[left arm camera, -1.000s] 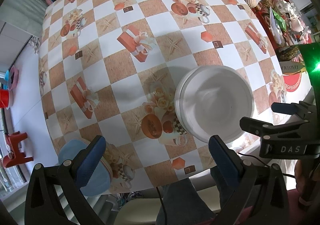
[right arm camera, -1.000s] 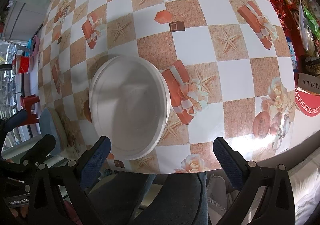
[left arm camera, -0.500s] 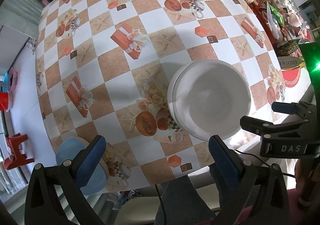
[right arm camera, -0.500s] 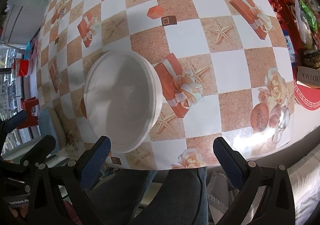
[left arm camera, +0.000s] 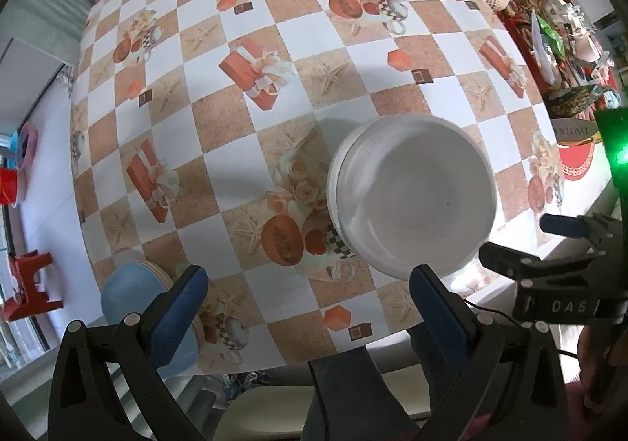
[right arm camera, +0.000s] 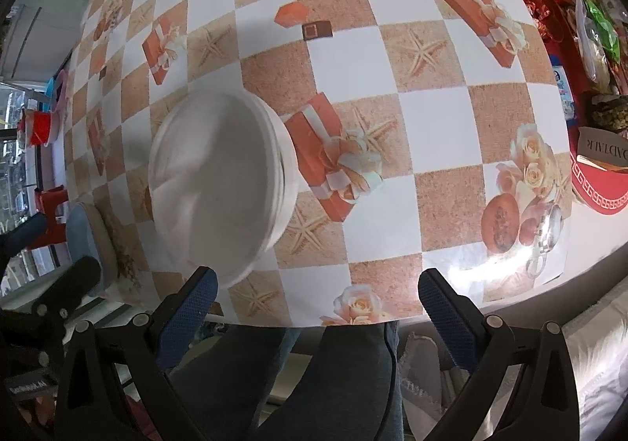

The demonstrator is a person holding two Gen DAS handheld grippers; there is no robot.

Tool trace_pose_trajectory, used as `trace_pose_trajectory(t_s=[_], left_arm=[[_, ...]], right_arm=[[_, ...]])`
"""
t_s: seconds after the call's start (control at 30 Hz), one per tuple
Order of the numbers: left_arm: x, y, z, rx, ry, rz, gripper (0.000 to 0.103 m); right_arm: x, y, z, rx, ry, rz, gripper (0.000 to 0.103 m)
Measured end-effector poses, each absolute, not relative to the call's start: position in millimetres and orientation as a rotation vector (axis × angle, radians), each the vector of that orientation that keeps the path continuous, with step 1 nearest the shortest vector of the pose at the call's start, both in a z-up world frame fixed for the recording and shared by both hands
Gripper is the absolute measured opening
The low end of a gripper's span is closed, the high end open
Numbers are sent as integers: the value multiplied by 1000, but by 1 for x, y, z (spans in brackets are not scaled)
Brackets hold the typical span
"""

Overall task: Organize plates and bowls
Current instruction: 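Move both grippers to the white stack's rim and close them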

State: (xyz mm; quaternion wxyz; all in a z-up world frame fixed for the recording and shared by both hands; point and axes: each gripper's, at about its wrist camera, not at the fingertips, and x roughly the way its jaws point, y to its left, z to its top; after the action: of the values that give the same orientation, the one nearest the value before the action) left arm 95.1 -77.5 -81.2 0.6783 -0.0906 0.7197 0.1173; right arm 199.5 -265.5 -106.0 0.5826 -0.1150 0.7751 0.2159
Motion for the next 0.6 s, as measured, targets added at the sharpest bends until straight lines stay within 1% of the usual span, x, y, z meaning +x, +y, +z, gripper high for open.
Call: trace_pose_trajectory(t_s=[0.23, 0.43, 0.6], left_arm=[[100, -78, -104, -246, 1636, 303, 103], [110, -74, -130, -260, 1660, 363, 103], [115, -66, -151, -295, 1668, 418, 103]], right_arm=[[193, -271, -119, -319, 1804, 486, 103], [204, -269, -129, -286, 1783, 470, 103], [212, -255, -141, -319, 1779, 479, 103]])
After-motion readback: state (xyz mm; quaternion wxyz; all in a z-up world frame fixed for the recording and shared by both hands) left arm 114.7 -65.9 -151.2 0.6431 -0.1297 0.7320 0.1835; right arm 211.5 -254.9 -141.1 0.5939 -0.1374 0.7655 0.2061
